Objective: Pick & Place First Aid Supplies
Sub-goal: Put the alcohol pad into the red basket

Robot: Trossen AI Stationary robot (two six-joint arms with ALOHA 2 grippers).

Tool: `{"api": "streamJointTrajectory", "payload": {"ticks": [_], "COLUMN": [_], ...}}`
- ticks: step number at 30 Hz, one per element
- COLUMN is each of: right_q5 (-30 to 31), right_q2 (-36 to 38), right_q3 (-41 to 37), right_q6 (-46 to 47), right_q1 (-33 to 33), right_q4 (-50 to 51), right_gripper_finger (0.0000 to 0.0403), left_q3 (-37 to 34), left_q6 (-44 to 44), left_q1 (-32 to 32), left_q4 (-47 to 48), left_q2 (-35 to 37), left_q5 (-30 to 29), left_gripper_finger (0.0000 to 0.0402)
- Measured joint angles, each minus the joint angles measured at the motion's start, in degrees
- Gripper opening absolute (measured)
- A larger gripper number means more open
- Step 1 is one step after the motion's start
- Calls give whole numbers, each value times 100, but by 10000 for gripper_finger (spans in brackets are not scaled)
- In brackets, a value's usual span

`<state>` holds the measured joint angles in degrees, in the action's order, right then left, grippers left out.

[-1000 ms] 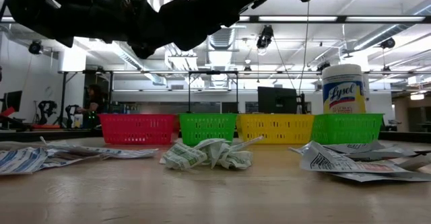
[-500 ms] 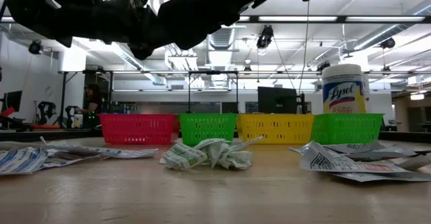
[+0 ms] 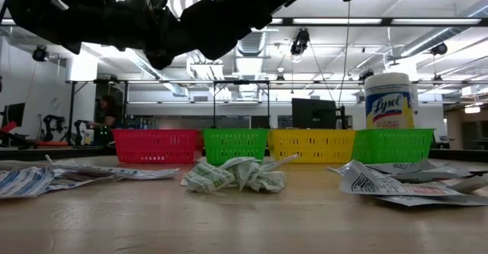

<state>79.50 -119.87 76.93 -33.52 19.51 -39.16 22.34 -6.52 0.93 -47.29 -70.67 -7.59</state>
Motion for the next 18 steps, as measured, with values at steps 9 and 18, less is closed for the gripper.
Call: {"api": "streamJointTrajectory", "payload": {"ticks": [9, 18], "right_q5": [381, 920], "right_q2": [13, 24], "right_q3": [0, -119], "right_q6": [-20, -712], "right_q1": [0, 20], "right_q4": [-2, -2], "right_gripper_finger": [72, 113], "left_q3": [-21, -24], "left_q6": [-205, -606], "left_q1": [-7, -7], "left_q4": [141, 440], "left_q2": [-4, -4], "left_q5": [-370, -982], "left_gripper_finger": [0, 0]}}
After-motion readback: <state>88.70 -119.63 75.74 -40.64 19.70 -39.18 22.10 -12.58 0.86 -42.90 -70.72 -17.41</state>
